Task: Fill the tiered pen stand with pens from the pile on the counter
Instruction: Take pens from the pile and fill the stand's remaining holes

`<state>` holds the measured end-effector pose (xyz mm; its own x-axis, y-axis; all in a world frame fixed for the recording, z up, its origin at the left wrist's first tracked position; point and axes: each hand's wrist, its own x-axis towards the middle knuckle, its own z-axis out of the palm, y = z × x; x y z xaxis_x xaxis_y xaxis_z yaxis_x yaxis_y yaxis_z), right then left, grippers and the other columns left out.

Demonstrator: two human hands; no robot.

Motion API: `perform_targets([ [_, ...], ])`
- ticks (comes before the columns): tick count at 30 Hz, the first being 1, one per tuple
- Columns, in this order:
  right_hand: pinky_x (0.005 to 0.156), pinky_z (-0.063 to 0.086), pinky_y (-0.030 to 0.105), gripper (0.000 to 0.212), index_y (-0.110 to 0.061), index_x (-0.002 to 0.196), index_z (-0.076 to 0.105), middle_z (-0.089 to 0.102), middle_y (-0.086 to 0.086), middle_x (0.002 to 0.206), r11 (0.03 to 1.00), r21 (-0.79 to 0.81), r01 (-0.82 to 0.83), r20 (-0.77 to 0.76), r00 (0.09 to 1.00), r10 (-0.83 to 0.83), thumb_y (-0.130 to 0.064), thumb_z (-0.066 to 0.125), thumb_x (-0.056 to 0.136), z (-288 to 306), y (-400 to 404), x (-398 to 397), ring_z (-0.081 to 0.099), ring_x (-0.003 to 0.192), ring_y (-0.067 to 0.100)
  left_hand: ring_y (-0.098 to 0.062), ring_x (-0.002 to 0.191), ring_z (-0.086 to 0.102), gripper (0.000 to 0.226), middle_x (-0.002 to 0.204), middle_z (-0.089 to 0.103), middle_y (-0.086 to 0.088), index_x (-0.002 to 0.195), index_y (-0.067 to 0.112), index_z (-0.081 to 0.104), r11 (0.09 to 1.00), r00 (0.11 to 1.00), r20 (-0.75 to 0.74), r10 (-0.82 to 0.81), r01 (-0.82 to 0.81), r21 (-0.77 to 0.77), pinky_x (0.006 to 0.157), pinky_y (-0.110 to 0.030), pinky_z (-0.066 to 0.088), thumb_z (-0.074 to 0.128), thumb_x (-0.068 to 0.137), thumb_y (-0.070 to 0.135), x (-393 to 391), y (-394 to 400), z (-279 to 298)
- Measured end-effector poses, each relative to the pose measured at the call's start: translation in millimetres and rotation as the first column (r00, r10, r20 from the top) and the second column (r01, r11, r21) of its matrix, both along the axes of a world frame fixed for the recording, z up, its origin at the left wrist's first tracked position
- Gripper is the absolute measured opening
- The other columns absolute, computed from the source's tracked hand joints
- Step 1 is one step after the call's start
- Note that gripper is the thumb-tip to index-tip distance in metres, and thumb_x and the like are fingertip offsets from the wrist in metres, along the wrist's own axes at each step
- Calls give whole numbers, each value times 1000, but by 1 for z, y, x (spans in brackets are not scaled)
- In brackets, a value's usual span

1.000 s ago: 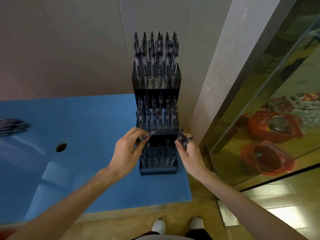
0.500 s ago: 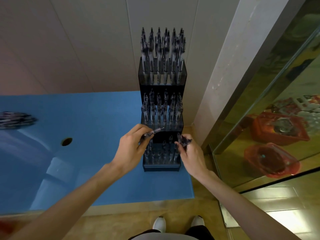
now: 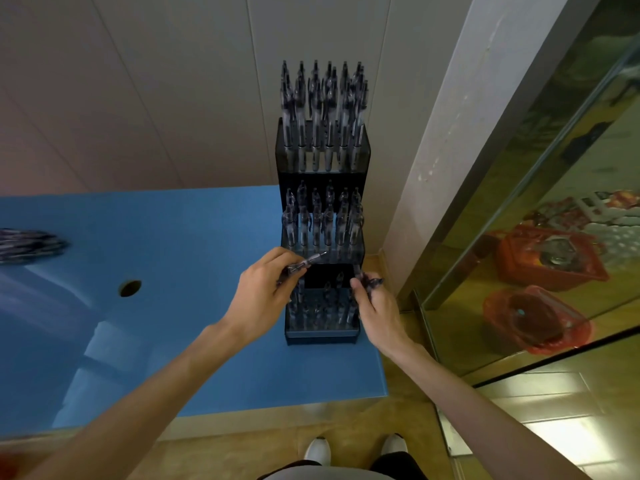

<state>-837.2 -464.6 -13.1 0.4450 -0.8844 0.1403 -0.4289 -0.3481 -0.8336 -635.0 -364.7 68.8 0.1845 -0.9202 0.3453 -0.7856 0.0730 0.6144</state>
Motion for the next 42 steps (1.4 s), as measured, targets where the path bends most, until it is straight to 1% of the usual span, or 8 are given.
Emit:
perform_targets([
  [2,52,34,28,31,-27,85,47,43,-4,59,998,55,18,17,1000,-19,-47,35,105,2,4,2,46,52,10,-9,72,55,8,93,56,15,104,13,69,1000,1000,-3,8,-8,5,65,-9,38,62,101,15,3,1,-1],
  [5,65,43,31,37,-21,101,51,52,5,76,990,136,43,14,999,-45,-52,30,104,3,11,2,51,66,10,-12,71,54,8,93,55,16,103,14,68,1000,1000,-9,14,-14,8,63,-12,39,60,101,16,7,3,-2],
  [8,63,44,33,40,-25,108,48,49,-1,76,986,161,37,18,999,-40,-57,27,102,9,16,3,48,62,6,-14,69,54,8,93,54,17,102,15,67,1000,1000,-7,15,-15,9,62,-15,39,59,102,16,9,5,-2],
  [20,68,42,32,45,-20,105,52,53,11,87,980,194,44,120,990,-68,-58,30,100,23,17,6,49,74,19,-1,77,57,13,100,59,13,109,16,70,997,998,4,-61,61,47,69,-8,42,62,101,21,5,-1,2],
  [24,65,40,34,44,-18,102,55,49,4,79,974,215,71,137,985,-103,-58,35,100,21,15,6,45,67,10,1,74,54,11,97,59,12,107,14,69,997,998,-3,-64,64,40,66,-8,39,62,101,20,3,-1,2],
  [28,64,41,22,43,-18,102,59,54,3,79,954,276,115,183,968,-170,-58,45,99,20,17,11,48,67,6,-1,72,53,9,95,58,11,106,14,69,998,998,-10,-63,63,22,65,-9,39,62,101,19,0,-1,3],
  [33,66,46,22,45,-24,101,60,63,-5,82,941,222,254,121,951,-285,-67,50,95,21,17,21,60,75,10,-3,74,55,10,97,56,14,108,17,68,998,998,20,-58,57,32,66,-11,40,62,101,18,0,-1,-1],
  [42,66,41,26,55,-14,92,60,58,1,86,949,228,219,76,967,-241,-64,39,99,23,20,17,56,75,15,-9,73,53,7,99,54,15,107,17,65,1000,999,35,-19,19,-1,64,-12,38,60,102,16,6,-2,-7],
])
